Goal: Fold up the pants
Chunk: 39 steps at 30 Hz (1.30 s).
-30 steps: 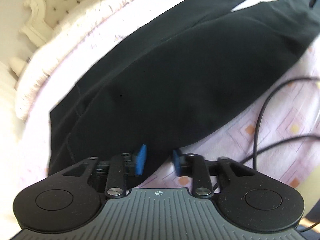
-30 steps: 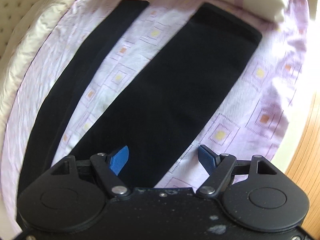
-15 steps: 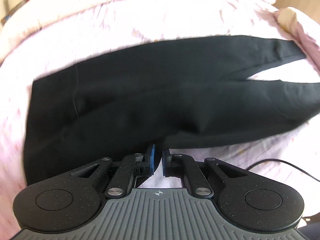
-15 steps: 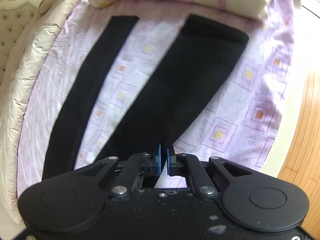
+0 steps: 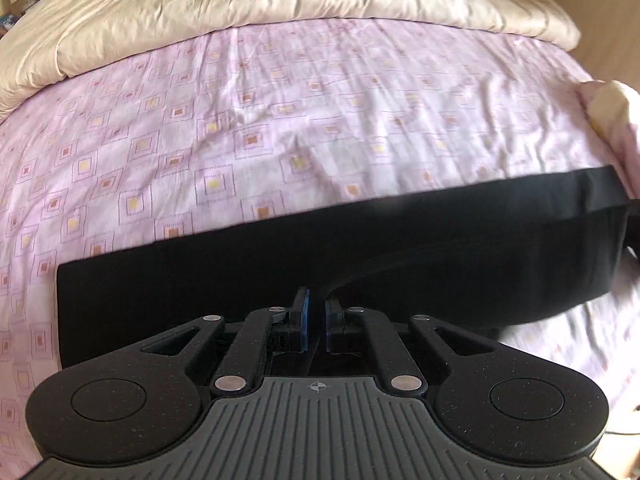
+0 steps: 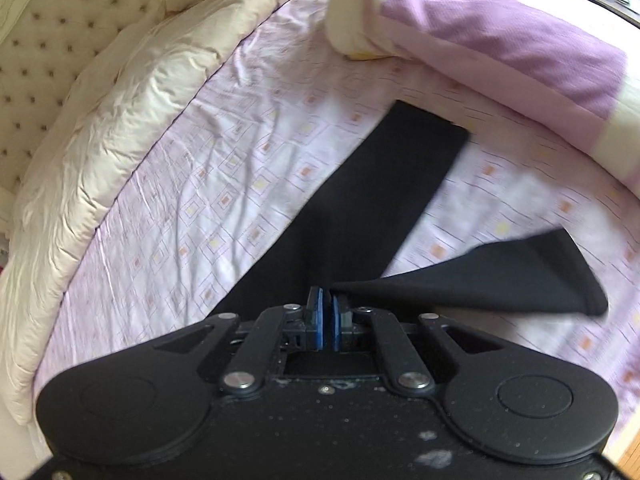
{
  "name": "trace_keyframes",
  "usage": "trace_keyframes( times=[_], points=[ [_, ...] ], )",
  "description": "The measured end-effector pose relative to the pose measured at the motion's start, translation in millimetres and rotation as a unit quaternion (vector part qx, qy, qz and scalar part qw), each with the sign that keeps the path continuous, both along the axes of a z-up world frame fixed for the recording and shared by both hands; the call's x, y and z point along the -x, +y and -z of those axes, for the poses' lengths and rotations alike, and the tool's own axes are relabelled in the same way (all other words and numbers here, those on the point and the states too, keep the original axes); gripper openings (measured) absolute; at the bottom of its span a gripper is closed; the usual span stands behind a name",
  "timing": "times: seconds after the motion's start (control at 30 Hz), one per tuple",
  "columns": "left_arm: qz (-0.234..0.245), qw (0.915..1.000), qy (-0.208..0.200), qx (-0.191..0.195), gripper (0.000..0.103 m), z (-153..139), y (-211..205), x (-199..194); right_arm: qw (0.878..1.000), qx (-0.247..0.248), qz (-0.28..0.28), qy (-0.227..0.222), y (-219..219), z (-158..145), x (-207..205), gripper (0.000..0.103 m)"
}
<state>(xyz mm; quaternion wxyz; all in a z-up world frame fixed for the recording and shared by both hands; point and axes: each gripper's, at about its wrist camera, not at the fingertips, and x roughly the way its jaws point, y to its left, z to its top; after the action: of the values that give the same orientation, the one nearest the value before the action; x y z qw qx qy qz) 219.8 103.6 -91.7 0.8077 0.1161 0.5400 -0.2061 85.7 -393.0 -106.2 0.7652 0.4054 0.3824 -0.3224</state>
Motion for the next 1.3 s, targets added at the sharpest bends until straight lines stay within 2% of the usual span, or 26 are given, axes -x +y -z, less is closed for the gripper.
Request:
trace_keyframes(
  times=[0.13, 0.27, 0.33, 0.37, 0.43, 0.5, 0.57, 0.67, 0.77, 0.87, 0.97, 1.03, 1.1, 1.13, 1.2, 1.3],
  points=[
    [-0.034, 0.999, 0.009, -0.026, 0.007, 15.6, -10.7, -23.7, 0.999, 0.009, -0.041, 0.025, -8.9, 18.7, -39.9, 0.007],
    [-0.07, 0.9957, 0.03, -0.053, 0.007, 33.5, -23.5, -29.2, 0.994, 0.017, -0.098, 0.049, -16.7, 37.6, -73.5, 0.008],
    [-0.08, 0.9938, 0.039, -0.067, 0.007, 42.7, -29.1, -30.2, 0.988, 0.028, -0.137, 0.058, -19.2, 43.0, -83.8, 0.011],
    [-0.08, 0.9931, 0.041, -0.076, 0.007, 46.7, -31.9, -29.9, 0.986, 0.028, -0.155, 0.058, -22.3, 43.2, -87.8, 0.016],
    [-0.08, 0.9915, 0.045, -0.093, 0.008, 53.9, -37.8, -30.3, 0.982, 0.025, -0.183, 0.036, -29.6, 35.6, -87.8, 0.022],
    [-0.083, 0.9901, 0.046, -0.103, 0.008, 58.2, -41.4, -30.1, 0.979, 0.032, -0.199, 0.009, -38.6, 20.2, -79.9, 0.041],
    [-0.089, 0.9886, 0.045, -0.113, 0.008, 63.4, -45.7, -32.3, 0.979, 0.041, -0.201, -0.005, -50.8, 6.5, -70.2, 0.05],
    [-0.099, 0.9868, 0.046, -0.119, 0.007, 65.8, -48.5, -35.4, 0.978, 0.053, -0.199, -0.003, -70.9, -8.5, -50.4, 0.051],
    [-0.111, 0.9855, 0.052, -0.117, 0.007, 66.0, -47.8, -37.9, 0.975, 0.065, -0.211, 0.023, -77.9, -12.8, -28.6, 0.052],
    [-0.111, 0.9852, 0.054, -0.119, 0.007, 66.4, -47.6, -38.6, 0.971, 0.035, -0.236, 0.027, -66.5, -4.9, -8.1, 0.052],
    [-0.102, 0.9844, 0.05, -0.134, 0.005, 68.1, -52.9, -38.6, 0.962, -0.016, -0.27, 0.036, -40.8, 16.7, 0.5, 0.052],
    [-0.097, 0.9832, 0.048, -0.147, 0.005, 70.0, -58.2, -39.8, 0.955, -0.048, -0.289, 0.055, -22.4, 37.9, 0.0, 0.052],
    [-0.098, 0.9821, 0.048, -0.153, 0.005, 70.5, -60.9, -39.7, 0.946, -0.059, -0.307, 0.085, -11.6, 54.9, -4.3, 0.051],
    [-0.101, 0.9818, 0.05, -0.154, 0.005, 70.3, -61.2, -39.7, 0.942, -0.049, -0.314, 0.105, -10.3, 58.7, -8.3, 0.051],
    [-0.103, 0.9815, 0.052, -0.153, 0.005, 69.4, -62.1, -39.1, 0.941, 0.006, -0.313, 0.132, -17.7, 55.6, -16.9, 0.051],
    [-0.101, 0.9817, 0.055, -0.152, 0.005, 69.1, -60.7, -38.4, 0.954, 0.099, -0.253, 0.124, -46.3, 33.6, -25.6, 0.052]
  ],
)
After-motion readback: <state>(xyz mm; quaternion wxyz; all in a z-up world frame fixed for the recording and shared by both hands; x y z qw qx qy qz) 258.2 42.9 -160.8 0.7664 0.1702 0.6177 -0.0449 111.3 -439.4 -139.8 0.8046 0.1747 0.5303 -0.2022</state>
